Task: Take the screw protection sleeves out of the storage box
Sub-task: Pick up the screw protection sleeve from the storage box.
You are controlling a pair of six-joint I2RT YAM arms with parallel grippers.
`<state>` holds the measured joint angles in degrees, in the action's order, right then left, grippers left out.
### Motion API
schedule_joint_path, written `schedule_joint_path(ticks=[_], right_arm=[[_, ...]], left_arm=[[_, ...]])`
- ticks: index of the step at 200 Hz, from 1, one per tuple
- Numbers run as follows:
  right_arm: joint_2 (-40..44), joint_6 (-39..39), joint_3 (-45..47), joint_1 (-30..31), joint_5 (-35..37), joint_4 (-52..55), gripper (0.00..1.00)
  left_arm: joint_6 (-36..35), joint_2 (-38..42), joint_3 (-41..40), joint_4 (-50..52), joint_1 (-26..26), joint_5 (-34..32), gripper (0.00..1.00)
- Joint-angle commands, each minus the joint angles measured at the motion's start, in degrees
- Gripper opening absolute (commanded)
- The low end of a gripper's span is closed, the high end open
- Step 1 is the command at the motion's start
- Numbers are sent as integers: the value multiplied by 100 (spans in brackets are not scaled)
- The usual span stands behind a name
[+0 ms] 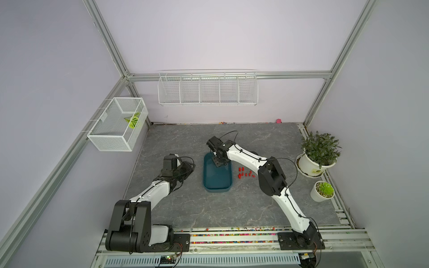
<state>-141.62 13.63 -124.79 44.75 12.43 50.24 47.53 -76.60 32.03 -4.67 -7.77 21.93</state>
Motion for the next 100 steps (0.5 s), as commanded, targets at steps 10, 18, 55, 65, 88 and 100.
schedule_joint_path(ticks=[10, 18, 55, 65, 88, 100], right_arm=[[-177, -62, -91, -17, 128, -49, 25], [-194, -63, -98, -17, 129, -49, 23], [-163, -62, -72, -19, 146, -75, 17], [-134, -62, -46, -19, 146, -93, 15], [-14, -66, 103, -19, 155, -225, 10], [100, -79, 252, -19, 171, -362, 8]], left_arm=[[2, 115, 49, -78, 12, 9, 40], [-1, 109, 55, -79, 12, 6, 40], [-2, 115, 53, -78, 12, 9, 40], [-3, 109, 49, -79, 11, 9, 40], [-4, 112, 49, -78, 10, 6, 40], [-2, 114, 49, -78, 12, 12, 40]])
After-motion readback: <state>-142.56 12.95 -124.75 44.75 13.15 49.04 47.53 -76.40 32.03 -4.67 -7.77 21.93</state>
